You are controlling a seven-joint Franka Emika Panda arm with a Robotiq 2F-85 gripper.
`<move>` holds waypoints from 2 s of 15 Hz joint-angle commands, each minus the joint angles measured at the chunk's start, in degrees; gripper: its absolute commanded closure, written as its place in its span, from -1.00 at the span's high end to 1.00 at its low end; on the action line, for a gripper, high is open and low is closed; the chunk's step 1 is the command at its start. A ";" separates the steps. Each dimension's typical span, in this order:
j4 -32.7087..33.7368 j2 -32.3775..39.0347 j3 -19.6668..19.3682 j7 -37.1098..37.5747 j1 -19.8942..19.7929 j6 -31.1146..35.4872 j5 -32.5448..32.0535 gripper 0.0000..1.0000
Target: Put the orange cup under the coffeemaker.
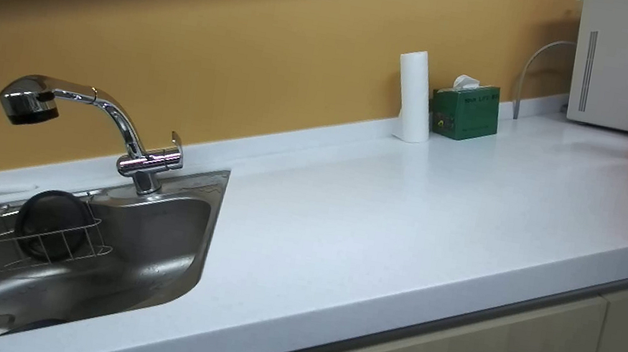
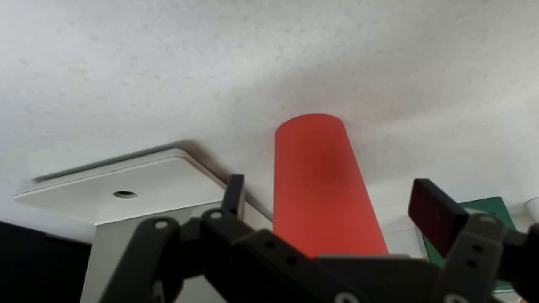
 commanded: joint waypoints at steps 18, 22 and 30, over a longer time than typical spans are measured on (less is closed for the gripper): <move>9.75 8.91 2.72 -8.76 -0.44 -0.10 -4.25 1.00; 11.37 9.60 1.58 -11.16 0.64 -0.10 -2.76 1.00; 15.50 10.69 0.97 -14.21 1.00 -0.10 1.66 1.00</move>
